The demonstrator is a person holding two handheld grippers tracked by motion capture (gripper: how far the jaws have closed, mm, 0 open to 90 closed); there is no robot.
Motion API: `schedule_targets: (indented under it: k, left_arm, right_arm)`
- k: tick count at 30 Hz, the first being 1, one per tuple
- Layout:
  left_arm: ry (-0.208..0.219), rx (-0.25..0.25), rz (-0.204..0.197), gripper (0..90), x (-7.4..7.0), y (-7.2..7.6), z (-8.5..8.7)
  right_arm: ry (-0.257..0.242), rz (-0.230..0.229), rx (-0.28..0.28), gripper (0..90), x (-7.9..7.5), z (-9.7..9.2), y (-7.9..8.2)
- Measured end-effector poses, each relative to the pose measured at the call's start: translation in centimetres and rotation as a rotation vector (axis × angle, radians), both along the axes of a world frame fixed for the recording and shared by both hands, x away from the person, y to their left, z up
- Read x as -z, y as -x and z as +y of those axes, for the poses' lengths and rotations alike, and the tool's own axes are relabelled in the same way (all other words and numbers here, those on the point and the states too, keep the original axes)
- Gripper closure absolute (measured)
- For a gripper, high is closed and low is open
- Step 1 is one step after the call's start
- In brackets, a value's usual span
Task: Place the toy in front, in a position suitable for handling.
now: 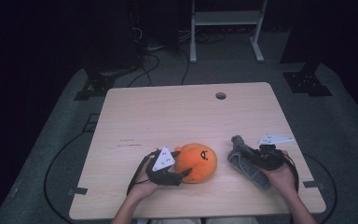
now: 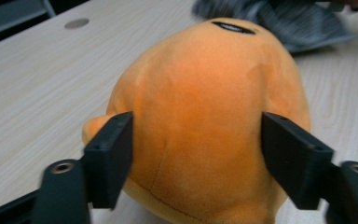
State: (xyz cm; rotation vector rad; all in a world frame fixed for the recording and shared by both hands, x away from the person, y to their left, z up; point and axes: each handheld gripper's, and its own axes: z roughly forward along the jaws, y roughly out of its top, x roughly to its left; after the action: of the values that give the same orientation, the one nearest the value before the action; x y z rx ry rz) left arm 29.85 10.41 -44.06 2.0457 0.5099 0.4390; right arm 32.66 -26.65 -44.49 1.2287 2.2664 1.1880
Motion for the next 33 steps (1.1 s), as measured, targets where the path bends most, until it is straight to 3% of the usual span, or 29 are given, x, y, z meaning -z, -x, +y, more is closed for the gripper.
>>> schedule_targets:
  k: [3, 5, 6, 8, 10, 11, 14, 15, 17, 19, 24, 27, 30, 33]
  left_arm:
    - [0.003, -0.014, -0.002, 33.1, 0.3, 0.0, -0.5]
    - [0.011, -0.028, -0.001, 33.2, 0.3, -0.1, -0.7]
    - [0.015, -0.035, 0.000, 33.2, 0.4, -0.1, -0.8]
    - [0.019, -0.042, -0.001, 32.9, 0.4, 0.0, -1.0]
    - [0.019, -0.041, -0.001, 32.7, 0.4, 0.0, -1.0]
    - [0.017, -0.042, 0.001, 32.7, 0.5, -0.1, -1.0]
    - [0.037, -0.040, 0.014, 32.4, 0.5, -0.4, -0.9]
    - [0.041, -0.034, 0.015, 32.1, 0.5, -0.5, -0.9]
    - [0.042, -0.030, 0.015, 31.8, 0.6, -0.6, -0.9]
    - [0.041, -0.027, 0.009, 31.4, 0.6, -0.6, -1.1]
    - [0.033, -0.027, 0.008, 31.5, 0.6, -0.7, -1.2]
    - [0.028, -0.023, 0.002, 31.5, 0.6, -0.6, -1.3]
    - [0.030, -0.023, 0.001, 31.3, 0.6, -0.5, -1.3]
    - [0.035, -0.028, 0.005, 30.8, 0.7, -0.4, -1.2]
  right_arm:
    - [-0.100, -0.079, -0.120, 78.1, -2.4, 1.8, 1.7]
    - [-0.151, -0.123, -0.239, 78.1, -4.0, 4.5, 3.2]
    - [-0.151, -0.123, -0.239, 78.1, -4.0, 4.5, 3.2]
    - [-0.120, -0.131, -0.303, 77.9, -3.9, 6.7, 3.7]
    - [-0.081, -0.125, -0.329, 77.7, -3.2, 8.1, 3.7]
    - [-0.048, -0.127, -0.316, 77.5, -2.4, 8.7, 3.4]
    - [-0.060, -0.120, -0.283, 77.4, -2.2, 8.0, 2.9]
    - [-0.033, -0.120, -0.240, 77.1, -2.0, 7.1, 2.5]
    - [-0.037, -0.105, -0.224, 76.7, -1.8, 6.7, 2.3]
    - [-0.076, -0.067, -0.249, 72.2, -1.3, 6.2, 2.1]
    - [-0.088, -0.089, -0.277, 64.2, -1.3, 7.2, 2.1]
    - [-0.135, -0.063, -0.272, 60.5, -0.9, 7.1, 1.6]
    - [-0.140, -0.056, -0.259, 60.8, -0.8, 7.0, 1.4]
    - [-0.126, -0.053, -0.242, 71.4, -0.8, 7.2, 1.4]
